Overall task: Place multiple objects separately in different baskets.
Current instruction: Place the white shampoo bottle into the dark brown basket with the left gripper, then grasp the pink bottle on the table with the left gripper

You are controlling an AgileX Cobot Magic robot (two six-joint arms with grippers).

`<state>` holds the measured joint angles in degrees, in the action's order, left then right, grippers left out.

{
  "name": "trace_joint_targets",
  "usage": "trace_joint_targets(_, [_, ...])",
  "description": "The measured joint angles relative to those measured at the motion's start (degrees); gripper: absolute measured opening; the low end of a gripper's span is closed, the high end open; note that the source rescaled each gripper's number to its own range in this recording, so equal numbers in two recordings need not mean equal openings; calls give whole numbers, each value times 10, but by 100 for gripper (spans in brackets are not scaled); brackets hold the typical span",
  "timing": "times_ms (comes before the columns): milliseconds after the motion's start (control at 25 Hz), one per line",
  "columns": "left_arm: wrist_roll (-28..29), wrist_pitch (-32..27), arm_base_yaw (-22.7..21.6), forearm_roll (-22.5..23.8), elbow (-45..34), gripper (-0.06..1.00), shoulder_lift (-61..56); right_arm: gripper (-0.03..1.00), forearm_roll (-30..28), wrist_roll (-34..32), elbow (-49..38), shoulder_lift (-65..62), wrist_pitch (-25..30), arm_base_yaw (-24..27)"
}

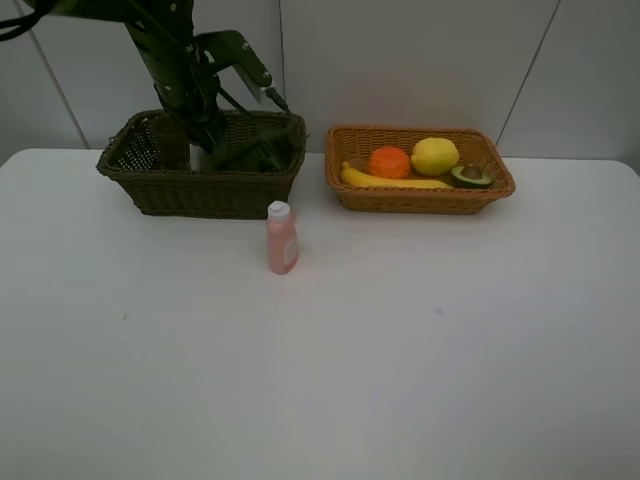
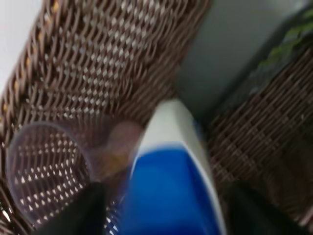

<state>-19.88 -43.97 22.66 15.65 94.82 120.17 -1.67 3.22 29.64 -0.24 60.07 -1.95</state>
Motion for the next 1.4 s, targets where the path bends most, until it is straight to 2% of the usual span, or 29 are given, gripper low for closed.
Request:
trace_joint_targets(80, [0, 0, 0, -13, 1, 87, 0, 98, 0, 0, 0, 0, 0, 0])
trace_joint_targets(200, [0, 2, 0, -30, 1, 89, 0, 98, 1, 0, 0, 0, 0, 0])
trace_joint_targets(1160, [0, -1, 0, -74, 1, 89, -31, 98, 0, 0, 0, 0, 0, 0])
trace_joint_targets(1400, [0, -35, 0, -116, 1, 89, -59, 98, 0, 0, 0, 0, 0, 0])
